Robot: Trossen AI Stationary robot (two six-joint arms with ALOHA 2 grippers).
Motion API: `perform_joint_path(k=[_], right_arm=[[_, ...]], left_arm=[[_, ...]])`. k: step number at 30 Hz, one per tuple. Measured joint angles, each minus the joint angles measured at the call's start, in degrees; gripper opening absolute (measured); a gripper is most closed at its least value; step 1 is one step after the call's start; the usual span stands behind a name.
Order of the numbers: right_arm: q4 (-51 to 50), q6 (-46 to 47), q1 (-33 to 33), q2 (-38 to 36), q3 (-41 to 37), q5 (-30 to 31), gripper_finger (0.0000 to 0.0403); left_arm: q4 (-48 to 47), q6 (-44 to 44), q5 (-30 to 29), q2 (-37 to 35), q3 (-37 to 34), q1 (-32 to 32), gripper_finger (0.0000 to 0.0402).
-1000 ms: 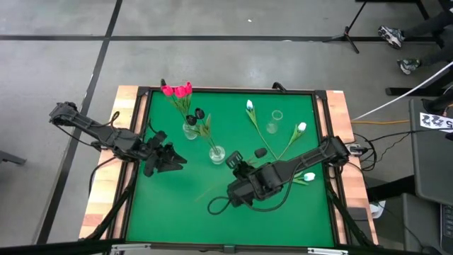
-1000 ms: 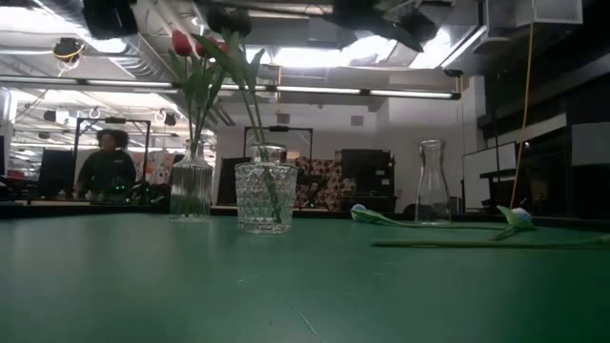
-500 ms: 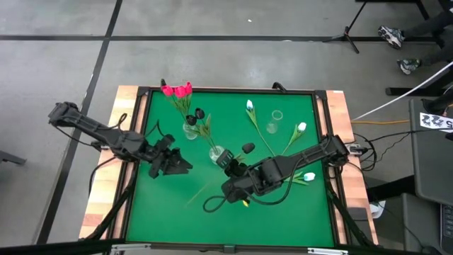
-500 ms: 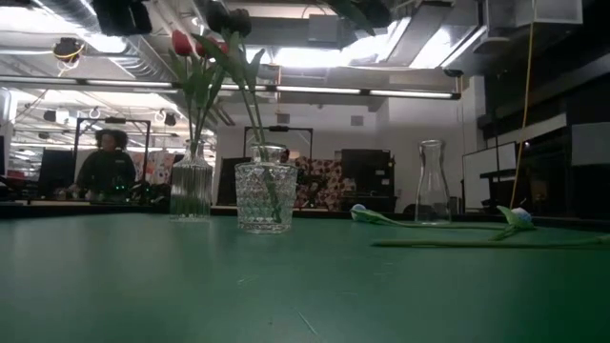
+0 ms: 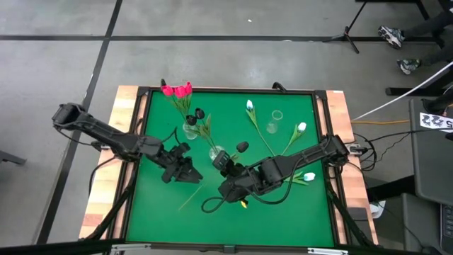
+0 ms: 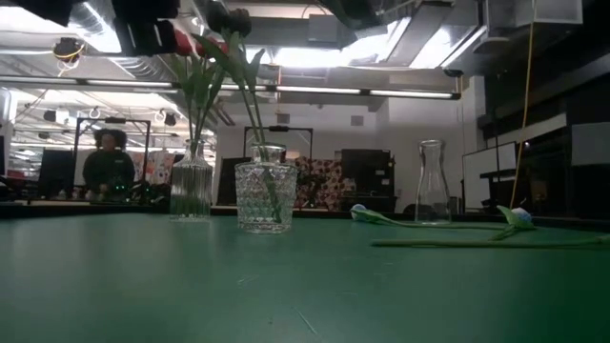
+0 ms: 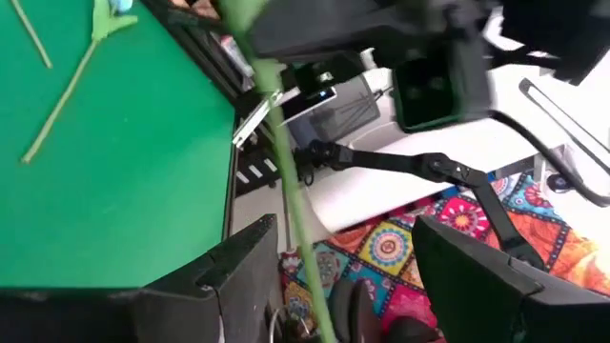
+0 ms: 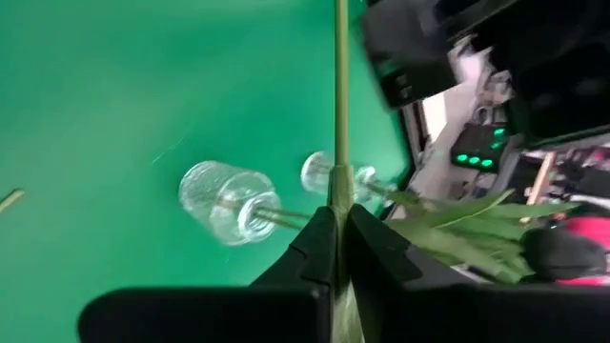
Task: Sort flowers into vase by color
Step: Put the black tulip into the middle transparent vase
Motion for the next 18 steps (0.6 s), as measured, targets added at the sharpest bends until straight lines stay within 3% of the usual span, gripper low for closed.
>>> perform_joint_path(k=[7,18], right_arm=[[4.6,-5.4,0.0,0.0,0.0,0.0,0.0023],[5.8,-6.0,-1.9,0.0,0.0,-1.6,0.0024]], left_arm=[[4.5,-1.4,3.5,3.5,0.0,1.6,0.0238],[6.0,-1.5,3.9,3.7,0.0,2.1,0.0234]])
